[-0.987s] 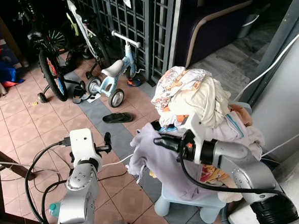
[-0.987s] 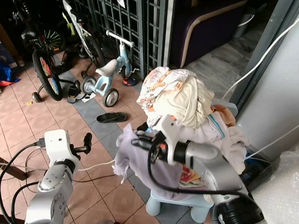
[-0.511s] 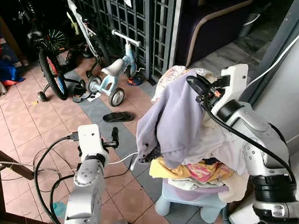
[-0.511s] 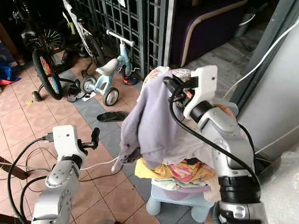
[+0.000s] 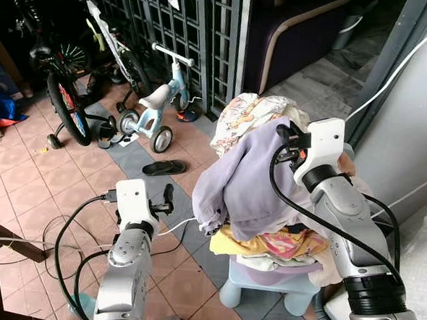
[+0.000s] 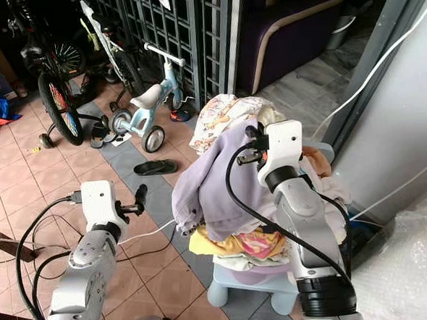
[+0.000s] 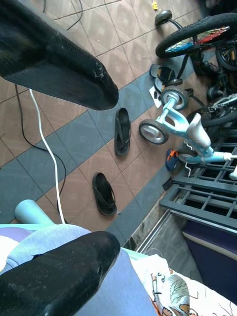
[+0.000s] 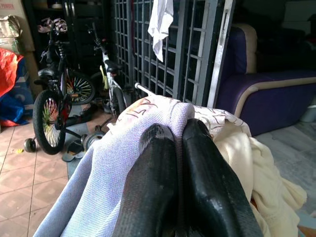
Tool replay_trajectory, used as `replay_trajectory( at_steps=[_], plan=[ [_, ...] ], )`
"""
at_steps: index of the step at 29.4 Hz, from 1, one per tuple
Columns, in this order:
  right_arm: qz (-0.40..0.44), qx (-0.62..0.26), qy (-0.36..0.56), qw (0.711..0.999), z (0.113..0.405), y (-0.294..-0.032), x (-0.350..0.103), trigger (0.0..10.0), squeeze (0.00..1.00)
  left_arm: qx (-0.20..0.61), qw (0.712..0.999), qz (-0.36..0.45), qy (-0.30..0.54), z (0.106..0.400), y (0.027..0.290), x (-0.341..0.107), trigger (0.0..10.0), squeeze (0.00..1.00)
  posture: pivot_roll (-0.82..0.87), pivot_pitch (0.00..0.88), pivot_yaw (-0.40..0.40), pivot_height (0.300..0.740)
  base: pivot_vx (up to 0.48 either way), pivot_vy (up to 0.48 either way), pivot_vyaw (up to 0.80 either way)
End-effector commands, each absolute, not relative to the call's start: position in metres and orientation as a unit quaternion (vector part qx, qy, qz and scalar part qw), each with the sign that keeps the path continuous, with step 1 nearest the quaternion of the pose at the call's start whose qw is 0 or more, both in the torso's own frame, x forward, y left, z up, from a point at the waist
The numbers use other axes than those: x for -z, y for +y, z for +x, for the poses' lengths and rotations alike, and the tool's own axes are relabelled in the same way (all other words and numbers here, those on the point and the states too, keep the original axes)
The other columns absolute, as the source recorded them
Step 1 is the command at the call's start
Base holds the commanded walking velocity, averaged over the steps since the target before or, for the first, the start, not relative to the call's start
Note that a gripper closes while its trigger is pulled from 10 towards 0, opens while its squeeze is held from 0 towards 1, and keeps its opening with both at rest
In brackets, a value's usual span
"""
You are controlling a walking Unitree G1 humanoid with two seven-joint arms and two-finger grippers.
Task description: Clothes washing
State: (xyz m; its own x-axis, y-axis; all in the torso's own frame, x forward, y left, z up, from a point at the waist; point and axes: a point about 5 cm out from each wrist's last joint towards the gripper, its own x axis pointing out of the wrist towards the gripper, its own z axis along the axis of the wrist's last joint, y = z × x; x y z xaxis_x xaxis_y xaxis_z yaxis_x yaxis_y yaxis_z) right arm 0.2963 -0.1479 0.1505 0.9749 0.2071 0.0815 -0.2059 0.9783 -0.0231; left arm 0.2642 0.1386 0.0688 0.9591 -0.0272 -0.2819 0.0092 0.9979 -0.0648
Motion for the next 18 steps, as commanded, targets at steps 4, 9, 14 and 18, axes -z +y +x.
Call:
replay_trajectory(
  at_steps=[4, 9, 14, 18],
  plan=[
    [-0.014, -0.087, -0.045, 0.995, 0.295, -0.152, -0.148, 10.0, 0.00, 0.010, 0.990, -0.030, 0.137, 0.267, 0.137, -0.071, 10.0, 0.00, -0.02, 0.000, 0.013, 0.740, -0.211, 0.000, -0.59],
    [-0.013, -0.087, -0.039, 0.995, 0.291, -0.151, -0.142, 10.0, 0.00, 0.010, 0.990, -0.031, 0.139, 0.267, 0.137, -0.071, 10.0, 0.00, -0.02, 0.000, 0.016, 0.740, -0.292, 0.000, -0.59],
    [-0.013, -0.091, -0.034, 0.995, 0.287, -0.149, -0.137, 10.0, 0.00, 0.011, 0.990, -0.031, 0.140, 0.268, 0.137, -0.071, 10.0, 0.00, -0.03, 0.000, 0.018, 0.740, -0.302, 0.000, 0.00],
    [-0.014, -0.091, -0.030, 0.995, 0.286, -0.148, -0.134, 10.0, 0.00, 0.011, 0.990, -0.031, 0.140, 0.269, 0.137, -0.071, 10.0, 0.00, -0.03, 0.000, 0.017, 0.740, -0.299, 0.000, 0.00]
  ],
)
